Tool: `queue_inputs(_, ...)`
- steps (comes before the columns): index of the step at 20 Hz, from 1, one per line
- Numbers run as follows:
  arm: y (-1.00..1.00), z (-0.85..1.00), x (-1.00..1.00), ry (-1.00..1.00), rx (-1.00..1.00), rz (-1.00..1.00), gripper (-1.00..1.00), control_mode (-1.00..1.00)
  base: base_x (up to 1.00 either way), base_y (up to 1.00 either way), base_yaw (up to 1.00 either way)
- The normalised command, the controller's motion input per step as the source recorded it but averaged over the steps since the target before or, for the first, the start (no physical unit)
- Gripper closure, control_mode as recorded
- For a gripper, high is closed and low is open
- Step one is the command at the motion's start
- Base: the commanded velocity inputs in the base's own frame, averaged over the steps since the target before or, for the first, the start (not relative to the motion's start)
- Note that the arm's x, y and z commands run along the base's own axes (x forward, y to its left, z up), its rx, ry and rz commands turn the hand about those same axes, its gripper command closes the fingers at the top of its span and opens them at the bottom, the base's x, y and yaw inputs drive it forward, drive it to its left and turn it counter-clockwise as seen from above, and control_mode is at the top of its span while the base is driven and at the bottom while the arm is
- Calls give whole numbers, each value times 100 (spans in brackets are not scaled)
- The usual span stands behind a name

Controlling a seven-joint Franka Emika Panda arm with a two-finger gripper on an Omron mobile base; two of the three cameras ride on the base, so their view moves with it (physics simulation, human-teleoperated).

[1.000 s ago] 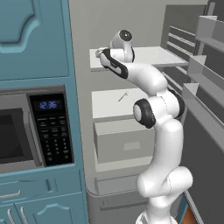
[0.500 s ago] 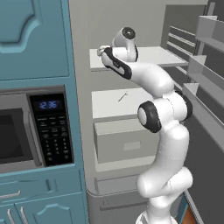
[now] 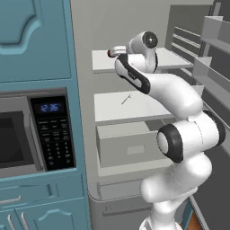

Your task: Pick the apple and tangerine from the fridge and place them on the plate next to the blender to make a fruit smoothie.

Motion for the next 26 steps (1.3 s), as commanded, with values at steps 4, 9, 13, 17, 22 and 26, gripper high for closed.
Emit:
queue_inputs(4,-24,54,-100,4,6,-9,100,-100,0,0,0)
queue_inputs(9,-16,7,-100,19,7,-7,100,-100,0,0,0)
queue_inputs(13,-6,-16,-100,22,6,-4,100,-100,0,0,0)
queue_inputs(17,-3,-51,-100,16,6,-5,100,-100,0,0,0)
queue_inputs(22,-15,-75,-100,15,6,-4,100,-100,0,0,0)
queue_inputs(26,-43,-100,-100,13,4,-12,100,-100,0,0,0)
